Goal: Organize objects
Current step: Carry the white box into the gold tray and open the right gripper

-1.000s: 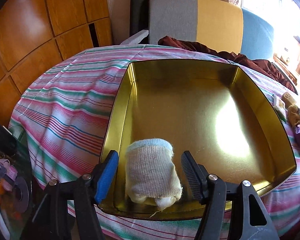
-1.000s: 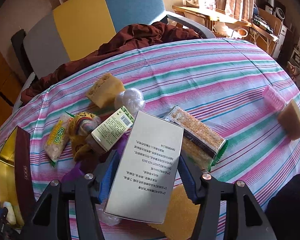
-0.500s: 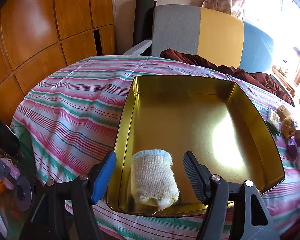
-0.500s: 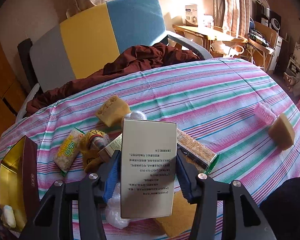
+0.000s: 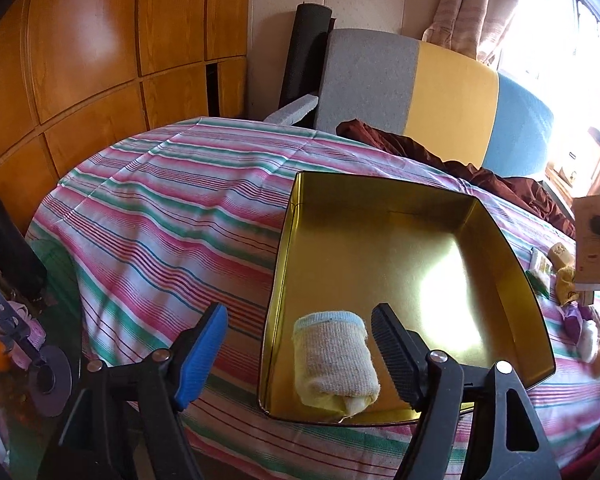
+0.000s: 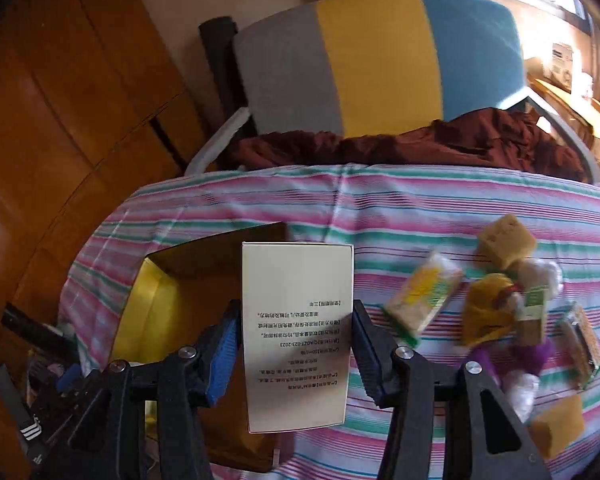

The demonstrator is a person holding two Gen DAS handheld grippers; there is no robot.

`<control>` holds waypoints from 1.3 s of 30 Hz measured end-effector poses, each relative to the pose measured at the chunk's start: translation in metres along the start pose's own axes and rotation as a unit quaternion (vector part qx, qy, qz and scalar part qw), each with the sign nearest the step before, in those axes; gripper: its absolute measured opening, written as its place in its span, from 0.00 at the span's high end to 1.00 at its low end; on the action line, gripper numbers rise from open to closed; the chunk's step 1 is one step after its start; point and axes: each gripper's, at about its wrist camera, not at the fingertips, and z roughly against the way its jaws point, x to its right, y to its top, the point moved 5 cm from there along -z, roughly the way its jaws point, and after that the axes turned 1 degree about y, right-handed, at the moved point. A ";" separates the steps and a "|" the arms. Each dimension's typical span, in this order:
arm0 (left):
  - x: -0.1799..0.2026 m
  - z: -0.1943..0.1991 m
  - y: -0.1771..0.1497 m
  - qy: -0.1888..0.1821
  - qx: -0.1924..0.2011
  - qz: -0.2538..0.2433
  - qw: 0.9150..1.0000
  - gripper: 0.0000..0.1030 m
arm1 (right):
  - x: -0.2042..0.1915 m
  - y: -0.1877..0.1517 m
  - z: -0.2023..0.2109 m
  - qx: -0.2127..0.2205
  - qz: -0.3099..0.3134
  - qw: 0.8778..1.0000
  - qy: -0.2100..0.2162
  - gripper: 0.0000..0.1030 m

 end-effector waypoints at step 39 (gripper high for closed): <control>-0.055 0.000 -0.010 0.031 -0.001 0.060 0.998 0.13 | -0.115 -0.043 -0.093 -0.045 0.108 0.993 0.018 0.00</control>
